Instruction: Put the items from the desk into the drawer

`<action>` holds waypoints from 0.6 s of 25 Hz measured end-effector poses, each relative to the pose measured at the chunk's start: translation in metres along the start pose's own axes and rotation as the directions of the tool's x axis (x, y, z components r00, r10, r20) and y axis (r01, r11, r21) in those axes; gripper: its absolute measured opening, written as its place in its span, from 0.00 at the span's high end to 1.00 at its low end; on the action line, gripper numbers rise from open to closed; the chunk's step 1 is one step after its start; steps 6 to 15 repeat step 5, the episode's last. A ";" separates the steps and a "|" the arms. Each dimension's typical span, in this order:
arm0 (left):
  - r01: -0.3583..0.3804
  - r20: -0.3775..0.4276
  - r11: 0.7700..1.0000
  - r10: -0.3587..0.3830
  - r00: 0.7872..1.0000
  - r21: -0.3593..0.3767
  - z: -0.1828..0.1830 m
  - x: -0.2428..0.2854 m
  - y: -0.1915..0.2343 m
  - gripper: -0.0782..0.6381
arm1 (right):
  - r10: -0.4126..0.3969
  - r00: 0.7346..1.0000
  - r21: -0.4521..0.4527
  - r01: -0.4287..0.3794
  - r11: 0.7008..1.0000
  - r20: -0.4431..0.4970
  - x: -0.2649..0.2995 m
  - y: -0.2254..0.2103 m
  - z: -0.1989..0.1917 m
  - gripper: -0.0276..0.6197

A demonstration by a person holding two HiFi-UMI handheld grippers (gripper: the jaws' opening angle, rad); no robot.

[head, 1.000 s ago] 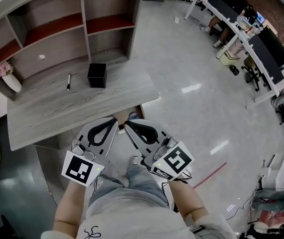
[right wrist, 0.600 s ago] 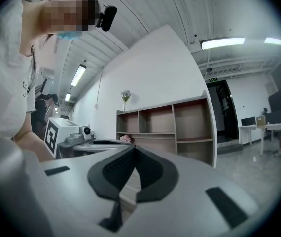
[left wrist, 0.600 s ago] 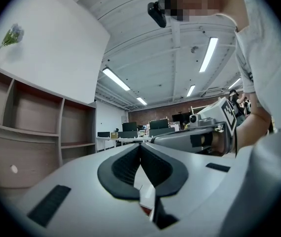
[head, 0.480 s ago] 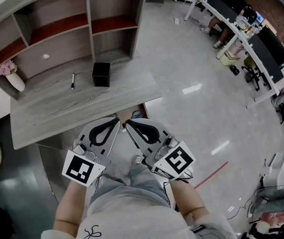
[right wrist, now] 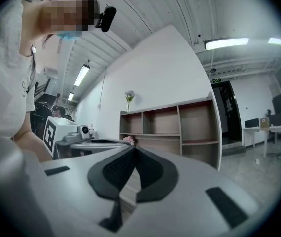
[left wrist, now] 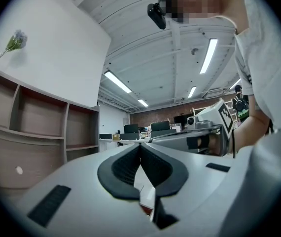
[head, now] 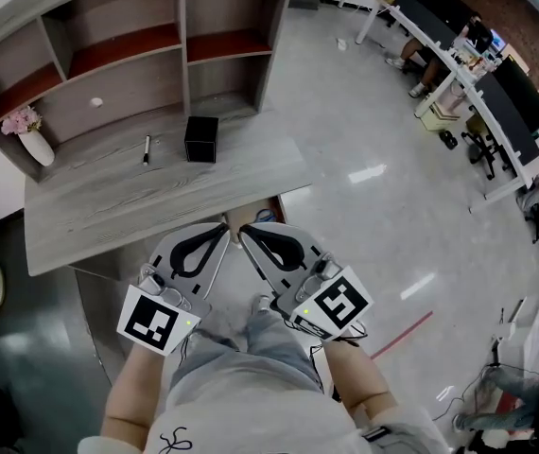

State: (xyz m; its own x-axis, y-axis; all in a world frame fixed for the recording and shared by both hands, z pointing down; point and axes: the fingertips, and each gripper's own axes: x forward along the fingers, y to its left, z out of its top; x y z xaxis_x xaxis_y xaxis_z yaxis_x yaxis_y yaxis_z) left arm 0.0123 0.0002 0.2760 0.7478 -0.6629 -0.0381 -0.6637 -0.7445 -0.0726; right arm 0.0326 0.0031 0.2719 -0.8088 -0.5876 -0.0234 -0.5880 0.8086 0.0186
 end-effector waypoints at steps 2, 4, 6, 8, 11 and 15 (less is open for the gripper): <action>0.000 0.000 1.000 0.000 1.000 -0.004 0.001 -0.004 0.000 0.88 | 0.002 1.000 0.002 -0.002 1.000 0.000 0.001 0.004 0.001 0.95; 0.000 0.001 1.000 0.000 1.000 -0.006 0.002 -0.008 -0.001 0.88 | 0.004 1.000 0.002 -0.004 1.000 0.001 0.002 0.009 0.001 0.95; 0.000 0.001 1.000 0.000 1.000 -0.006 0.002 -0.010 -0.001 0.88 | 0.005 1.000 0.002 -0.005 1.000 0.002 0.003 0.011 0.001 0.95; 0.000 0.001 1.000 0.000 1.000 -0.006 0.002 -0.010 -0.001 0.88 | 0.005 1.000 0.002 -0.005 1.000 0.002 0.003 0.011 0.001 0.95; 0.000 0.001 1.000 0.000 1.000 -0.006 0.002 -0.010 -0.001 0.88 | 0.005 1.000 0.002 -0.005 1.000 0.002 0.003 0.011 0.001 0.95; 0.000 0.001 1.000 0.000 1.000 -0.006 0.002 -0.010 -0.001 0.88 | 0.005 1.000 0.002 -0.005 1.000 0.002 0.003 0.011 0.001 0.95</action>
